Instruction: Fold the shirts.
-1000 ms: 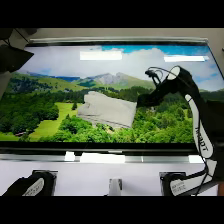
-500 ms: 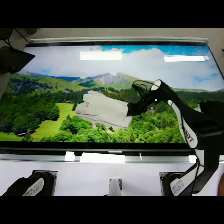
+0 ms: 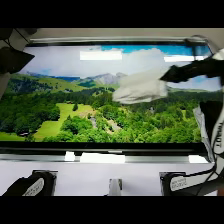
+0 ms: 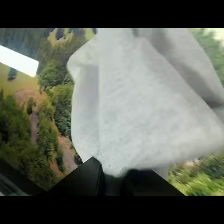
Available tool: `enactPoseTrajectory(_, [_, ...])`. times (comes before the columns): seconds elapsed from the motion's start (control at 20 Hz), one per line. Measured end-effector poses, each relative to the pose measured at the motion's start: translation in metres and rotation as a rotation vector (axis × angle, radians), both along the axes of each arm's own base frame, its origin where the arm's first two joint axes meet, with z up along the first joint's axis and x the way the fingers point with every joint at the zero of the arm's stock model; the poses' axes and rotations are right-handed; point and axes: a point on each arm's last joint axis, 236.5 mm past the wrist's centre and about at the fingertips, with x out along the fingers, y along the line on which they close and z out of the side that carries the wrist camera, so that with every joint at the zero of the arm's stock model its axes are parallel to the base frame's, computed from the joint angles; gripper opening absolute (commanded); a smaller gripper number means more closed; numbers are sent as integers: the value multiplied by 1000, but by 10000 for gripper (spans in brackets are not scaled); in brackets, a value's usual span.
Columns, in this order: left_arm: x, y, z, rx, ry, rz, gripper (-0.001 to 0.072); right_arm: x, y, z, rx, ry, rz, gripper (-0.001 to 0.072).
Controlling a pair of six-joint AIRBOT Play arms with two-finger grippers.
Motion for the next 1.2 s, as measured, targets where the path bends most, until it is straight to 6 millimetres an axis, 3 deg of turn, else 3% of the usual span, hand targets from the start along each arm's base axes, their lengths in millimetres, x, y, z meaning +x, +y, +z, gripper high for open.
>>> enactPoseTrajectory(0.1, [0,0,0,4,-1,0,37,-19,-70,23,-50,-6,-119,34])
enactPoseTrajectory(0.3, [0,1,-1,8,-3,1,37,-71,-190,41,-128,12,-359,34])
enactPoseTrajectory(0.4, [0,1,0,8,-3,1,37,-98,-238,45,-149,15,-475,34])
enactPoseTrajectory(0.55, [0,0,0,4,-3,-1,37,-138,-291,47,-168,28,-610,35])
enactPoseTrajectory(0.7, [0,-1,1,0,-3,-3,37,-177,-322,43,-184,66,-685,35])
enactPoseTrajectory(0.9, [0,-1,1,-1,-3,-4,37,-225,-342,28,-261,193,-724,35])
enactPoseTrajectory(1.2, [0,-1,1,-2,-6,-2,37,-281,-352,-14,-323,435,-762,37])
